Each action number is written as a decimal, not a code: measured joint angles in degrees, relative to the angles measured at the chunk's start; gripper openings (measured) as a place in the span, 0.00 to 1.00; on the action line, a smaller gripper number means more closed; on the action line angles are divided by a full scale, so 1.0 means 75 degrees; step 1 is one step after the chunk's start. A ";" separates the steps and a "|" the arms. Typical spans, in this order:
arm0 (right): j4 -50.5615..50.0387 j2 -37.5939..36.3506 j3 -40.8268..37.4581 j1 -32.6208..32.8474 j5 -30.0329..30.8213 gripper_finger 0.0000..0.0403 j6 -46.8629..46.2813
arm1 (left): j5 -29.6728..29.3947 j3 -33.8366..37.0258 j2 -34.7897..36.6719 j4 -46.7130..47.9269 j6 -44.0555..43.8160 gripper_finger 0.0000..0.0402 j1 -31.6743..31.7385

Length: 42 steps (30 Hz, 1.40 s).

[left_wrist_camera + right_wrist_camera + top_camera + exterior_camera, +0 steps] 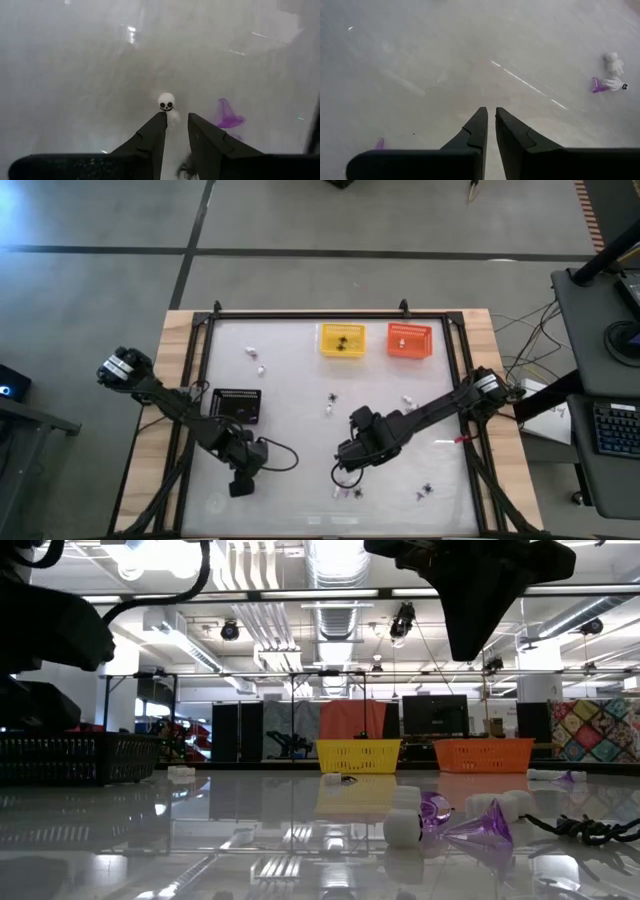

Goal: Sort Halloween decoration
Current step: Put the white skeleton toy into the orange bin

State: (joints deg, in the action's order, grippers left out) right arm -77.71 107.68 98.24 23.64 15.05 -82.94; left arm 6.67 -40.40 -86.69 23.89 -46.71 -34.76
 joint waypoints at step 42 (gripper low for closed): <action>-0.0254 -0.1038 -0.0054 -0.0023 0.2317 0.07 -0.0347 | 0.0157 -0.1268 0.1086 0.0176 0.5185 0.00 0.3459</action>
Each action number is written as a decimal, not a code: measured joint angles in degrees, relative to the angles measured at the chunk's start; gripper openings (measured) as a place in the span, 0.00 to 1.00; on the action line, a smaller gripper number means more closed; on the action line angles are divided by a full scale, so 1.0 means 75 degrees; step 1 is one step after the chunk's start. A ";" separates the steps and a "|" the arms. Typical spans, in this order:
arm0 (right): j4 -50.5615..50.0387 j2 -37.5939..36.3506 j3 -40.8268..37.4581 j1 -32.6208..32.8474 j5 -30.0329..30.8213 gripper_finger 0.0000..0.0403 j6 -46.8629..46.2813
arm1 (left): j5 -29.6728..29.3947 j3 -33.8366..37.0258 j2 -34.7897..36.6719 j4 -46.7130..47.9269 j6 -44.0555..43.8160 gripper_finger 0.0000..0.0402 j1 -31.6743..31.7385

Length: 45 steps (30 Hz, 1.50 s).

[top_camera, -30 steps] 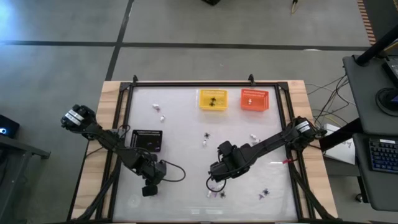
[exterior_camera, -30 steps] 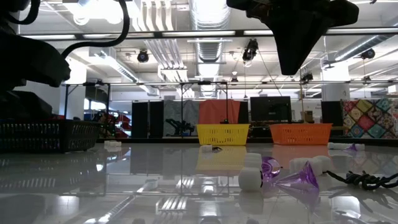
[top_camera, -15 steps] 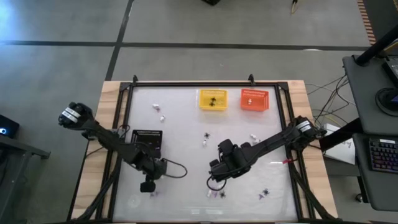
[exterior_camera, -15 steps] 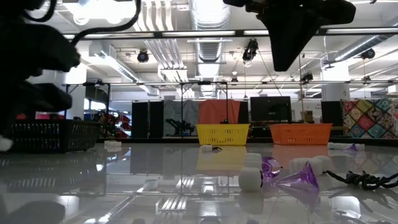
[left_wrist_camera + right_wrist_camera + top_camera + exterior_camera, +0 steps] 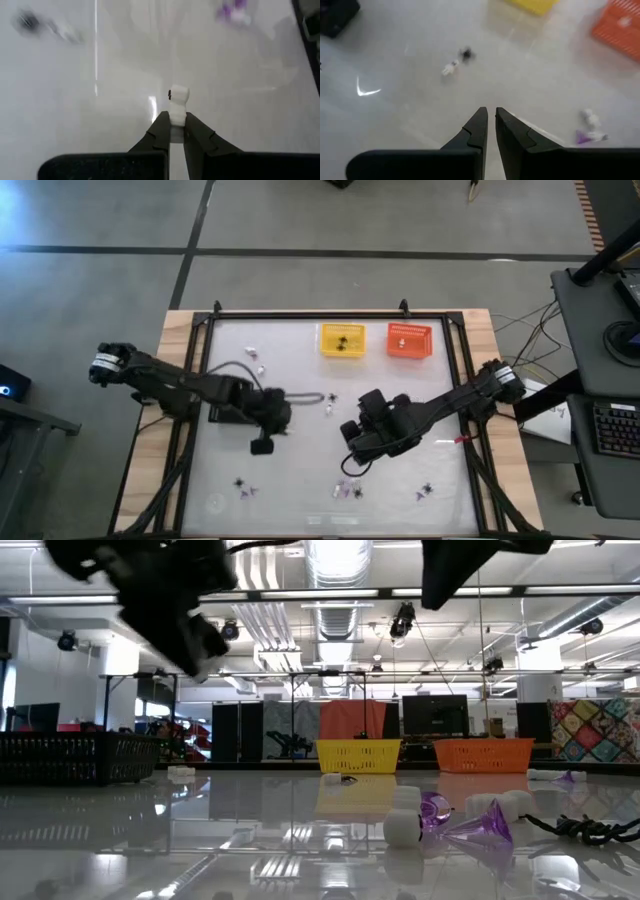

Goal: Sort Halloween decoration
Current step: Put the white skeleton toy into the orange bin

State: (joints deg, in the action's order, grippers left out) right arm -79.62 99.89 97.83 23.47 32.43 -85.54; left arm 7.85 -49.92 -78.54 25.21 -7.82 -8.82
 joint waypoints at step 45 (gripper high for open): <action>0.6116 -0.0931 -0.0240 -0.5286 -0.5215 0.07 0.8954 | 0.4515 -0.2718 -0.0356 0.0209 0.2692 0.01 0.5188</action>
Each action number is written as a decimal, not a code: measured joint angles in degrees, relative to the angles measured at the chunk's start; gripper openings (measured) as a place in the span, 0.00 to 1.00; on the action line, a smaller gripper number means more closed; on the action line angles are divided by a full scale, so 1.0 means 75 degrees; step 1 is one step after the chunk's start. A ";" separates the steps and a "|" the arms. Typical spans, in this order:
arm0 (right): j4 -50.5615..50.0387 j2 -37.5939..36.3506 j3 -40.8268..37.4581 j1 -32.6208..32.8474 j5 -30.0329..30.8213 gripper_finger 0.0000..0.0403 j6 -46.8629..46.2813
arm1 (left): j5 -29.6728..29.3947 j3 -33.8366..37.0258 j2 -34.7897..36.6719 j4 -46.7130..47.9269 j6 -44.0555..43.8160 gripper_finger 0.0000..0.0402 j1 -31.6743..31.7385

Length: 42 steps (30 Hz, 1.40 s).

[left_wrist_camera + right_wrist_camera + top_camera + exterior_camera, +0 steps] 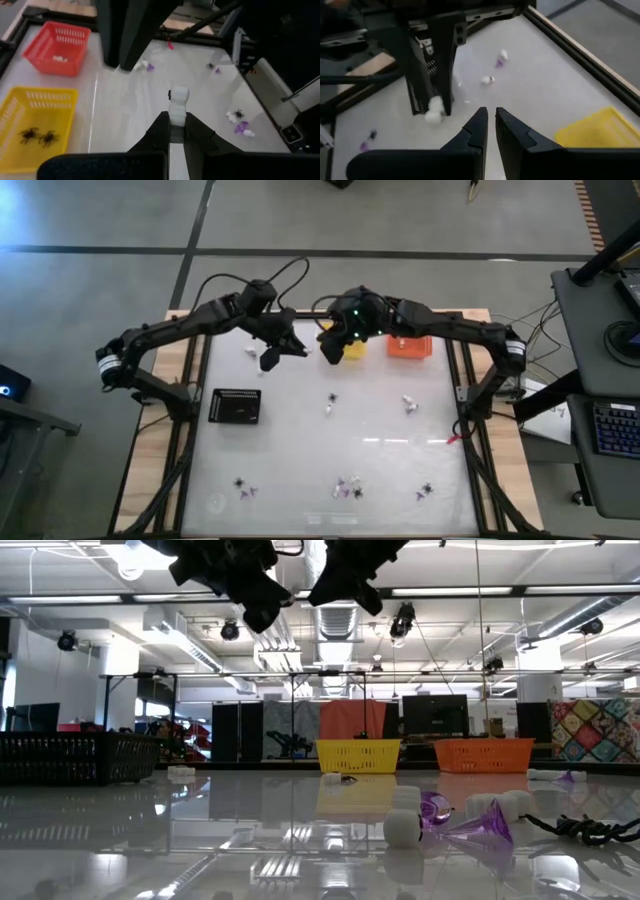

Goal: Sort Halloween decoration
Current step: Put the white skeleton toy into the orange bin

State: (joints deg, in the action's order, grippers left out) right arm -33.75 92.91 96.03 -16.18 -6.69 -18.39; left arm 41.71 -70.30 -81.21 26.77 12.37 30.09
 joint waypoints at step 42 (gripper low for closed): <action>0.0307 0.0643 0.0003 0.0075 0.0036 0.07 0.2986 | 0.0522 -0.0108 -0.0026 0.0104 0.0063 0.01 0.0635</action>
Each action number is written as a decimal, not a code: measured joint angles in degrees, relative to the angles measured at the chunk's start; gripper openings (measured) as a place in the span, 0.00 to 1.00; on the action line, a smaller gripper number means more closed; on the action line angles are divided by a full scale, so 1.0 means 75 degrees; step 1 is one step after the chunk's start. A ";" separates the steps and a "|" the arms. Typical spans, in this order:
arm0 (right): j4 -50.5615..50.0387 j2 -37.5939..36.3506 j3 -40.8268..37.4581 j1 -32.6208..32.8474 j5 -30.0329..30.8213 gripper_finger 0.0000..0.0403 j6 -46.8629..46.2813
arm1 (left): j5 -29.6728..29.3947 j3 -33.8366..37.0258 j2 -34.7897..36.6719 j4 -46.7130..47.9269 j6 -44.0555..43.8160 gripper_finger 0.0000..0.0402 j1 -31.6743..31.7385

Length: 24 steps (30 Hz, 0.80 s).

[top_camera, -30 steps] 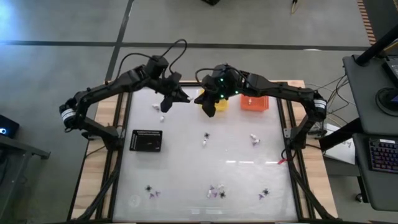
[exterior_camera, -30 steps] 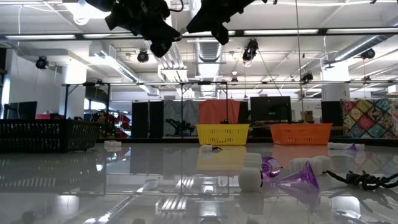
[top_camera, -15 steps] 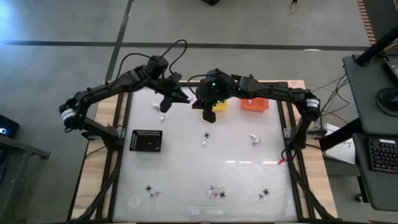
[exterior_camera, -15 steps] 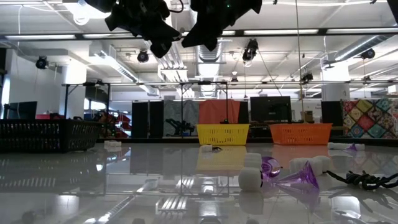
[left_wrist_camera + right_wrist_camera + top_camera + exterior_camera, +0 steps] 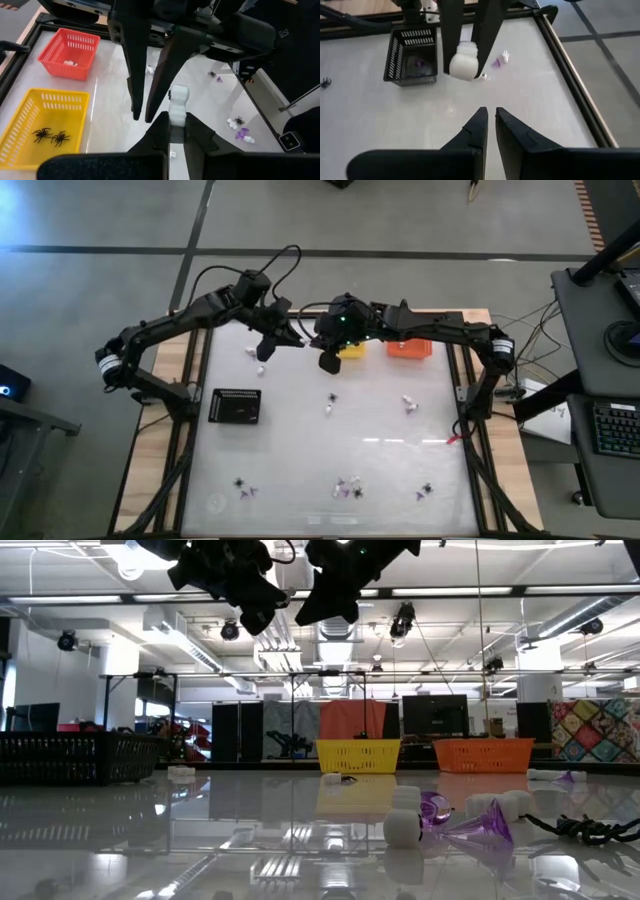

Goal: Sort Halloween decoration
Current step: Put the white skeleton toy into the orange bin

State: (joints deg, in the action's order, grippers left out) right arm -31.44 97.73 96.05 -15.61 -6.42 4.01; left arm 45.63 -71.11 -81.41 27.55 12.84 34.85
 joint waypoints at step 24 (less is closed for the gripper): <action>-0.0352 -0.0015 0.0006 0.0177 0.0078 0.07 -0.0164 | 0.0000 0.0000 0.0000 0.0055 0.0026 0.01 0.0082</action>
State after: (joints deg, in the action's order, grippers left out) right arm -34.09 97.62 96.09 -14.28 -5.83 2.78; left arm 45.63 -71.11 -81.40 27.97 13.04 35.46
